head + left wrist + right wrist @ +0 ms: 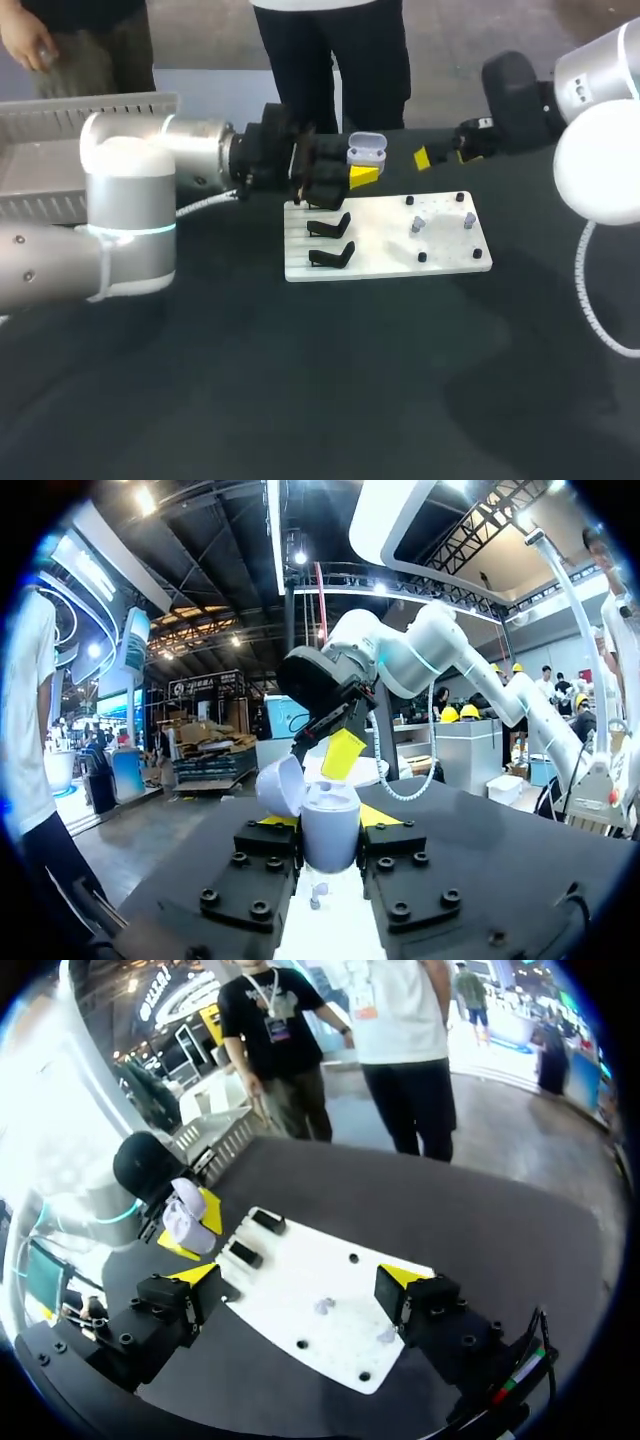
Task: Pick up each earbud case from the left stands, insert the matching earbuds, close the lid, and place the case in the box.
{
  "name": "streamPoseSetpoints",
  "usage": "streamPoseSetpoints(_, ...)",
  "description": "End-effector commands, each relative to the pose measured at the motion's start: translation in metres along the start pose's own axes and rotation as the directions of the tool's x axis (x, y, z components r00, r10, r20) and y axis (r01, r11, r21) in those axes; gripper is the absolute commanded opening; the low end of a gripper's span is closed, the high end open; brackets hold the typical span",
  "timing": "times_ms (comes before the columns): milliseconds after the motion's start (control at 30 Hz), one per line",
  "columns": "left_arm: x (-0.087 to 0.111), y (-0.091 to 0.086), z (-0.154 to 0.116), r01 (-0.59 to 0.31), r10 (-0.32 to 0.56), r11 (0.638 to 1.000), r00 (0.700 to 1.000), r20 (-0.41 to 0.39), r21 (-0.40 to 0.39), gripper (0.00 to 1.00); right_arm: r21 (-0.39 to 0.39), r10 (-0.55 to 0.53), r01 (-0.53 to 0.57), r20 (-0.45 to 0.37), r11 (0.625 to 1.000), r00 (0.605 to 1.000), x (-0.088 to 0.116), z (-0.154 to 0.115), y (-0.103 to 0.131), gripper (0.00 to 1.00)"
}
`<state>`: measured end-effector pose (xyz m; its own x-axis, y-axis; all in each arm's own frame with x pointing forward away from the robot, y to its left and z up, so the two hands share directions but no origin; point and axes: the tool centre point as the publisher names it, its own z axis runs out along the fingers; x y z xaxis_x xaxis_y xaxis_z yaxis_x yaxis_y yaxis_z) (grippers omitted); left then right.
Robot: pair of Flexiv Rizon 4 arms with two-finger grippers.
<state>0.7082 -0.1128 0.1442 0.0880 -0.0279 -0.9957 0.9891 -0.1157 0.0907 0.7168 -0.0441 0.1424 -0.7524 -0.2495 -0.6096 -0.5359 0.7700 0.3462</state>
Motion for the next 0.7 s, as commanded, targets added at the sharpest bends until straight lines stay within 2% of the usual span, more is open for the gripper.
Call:
streamPoseSetpoints(33,-0.007,-0.012,-0.005,-0.004,0.004,0.996,1.0,0.006,-0.093,0.0,0.177,0.019,-0.015,-0.021,0.984,1.0,0.012,-0.02,-0.001,1.0)
streamPoseSetpoints(167,-0.007,-0.012,-0.005,-0.004,0.004,0.996,1.0,0.006,-0.093,0.0,0.218,0.038,-0.024,-0.057,0.976,0.998,0.023,-0.025,-0.007,1.0)
streamPoseSetpoints(233,-0.007,-0.012,-0.005,-0.004,0.004,0.996,1.0,0.006,-0.093,0.0,0.268,0.039,-0.011,-0.103,0.963,0.994,0.029,-0.025,-0.012,1.0)
streamPoseSetpoints(333,-0.007,-0.012,-0.005,-0.004,0.004,0.996,1.0,0.006,-0.093,0.0,0.299,0.062,-0.009,-0.167,0.954,0.984,0.04,-0.023,-0.022,1.0)
streamPoseSetpoints(433,-0.007,-0.012,-0.005,-0.004,0.004,0.996,1.0,0.006,-0.093,0.0,0.383,0.075,0.031,-0.258,0.923,0.963,0.051,-0.019,-0.029,1.0)
streamPoseSetpoints(567,-0.008,-0.012,-0.01,0.002,0.0,0.995,1.0,0.012,-0.102,0.0,0.395,0.104,0.011,-0.268,0.919,0.958,0.059,-0.019,-0.036,1.0)
streamPoseSetpoints(700,-0.009,-0.01,-0.014,0.012,-0.009,0.992,1.0,0.026,-0.122,0.0,0.432,0.122,0.035,-0.33,0.901,0.936,0.066,-0.013,-0.045,1.0)
